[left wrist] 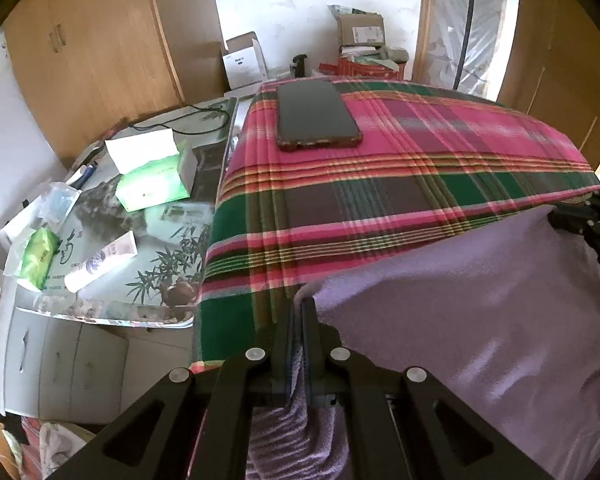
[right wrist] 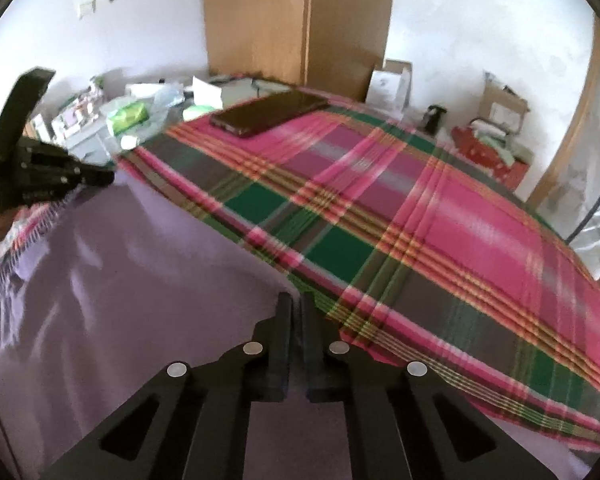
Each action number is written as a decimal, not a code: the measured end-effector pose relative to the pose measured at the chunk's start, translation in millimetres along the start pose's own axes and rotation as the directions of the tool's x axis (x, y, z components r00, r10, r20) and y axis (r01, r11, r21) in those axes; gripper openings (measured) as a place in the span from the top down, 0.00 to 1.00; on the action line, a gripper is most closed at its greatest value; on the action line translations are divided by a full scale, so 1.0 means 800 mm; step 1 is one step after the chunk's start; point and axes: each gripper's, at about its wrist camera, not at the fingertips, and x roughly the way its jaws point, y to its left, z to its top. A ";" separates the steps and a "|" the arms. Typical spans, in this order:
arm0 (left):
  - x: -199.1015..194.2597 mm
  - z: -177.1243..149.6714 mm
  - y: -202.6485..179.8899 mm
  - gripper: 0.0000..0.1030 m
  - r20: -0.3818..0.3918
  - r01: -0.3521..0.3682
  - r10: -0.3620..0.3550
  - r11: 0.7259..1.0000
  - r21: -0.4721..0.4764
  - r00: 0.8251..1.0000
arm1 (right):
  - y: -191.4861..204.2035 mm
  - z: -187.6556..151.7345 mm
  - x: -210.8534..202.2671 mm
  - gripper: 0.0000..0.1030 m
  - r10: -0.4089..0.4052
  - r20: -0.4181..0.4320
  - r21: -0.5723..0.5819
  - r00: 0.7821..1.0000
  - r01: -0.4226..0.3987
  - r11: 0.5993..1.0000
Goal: Fold clothes
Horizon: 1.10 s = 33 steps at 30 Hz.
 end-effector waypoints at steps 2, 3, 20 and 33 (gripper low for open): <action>-0.010 0.000 -0.001 0.96 0.028 0.001 -0.001 1.000 0.001 1.000 | 0.004 0.000 -0.014 0.96 -0.007 0.019 0.000 1.000 0.007 1.000; -0.016 -0.001 -0.003 0.96 0.047 -0.004 0.003 1.000 0.007 0.999 | 0.007 0.000 -0.021 0.96 -0.013 0.027 -0.004 1.000 0.013 1.000; -0.090 -0.017 -0.018 0.96 0.147 -0.026 0.017 0.998 0.062 0.989 | 0.064 -0.017 -0.133 0.96 -0.052 0.138 -0.033 0.989 0.057 0.998; -0.148 -0.048 -0.034 0.96 0.207 -0.048 0.023 0.992 0.117 0.978 | 0.120 -0.049 -0.205 0.96 -0.085 0.189 -0.050 0.978 0.097 0.994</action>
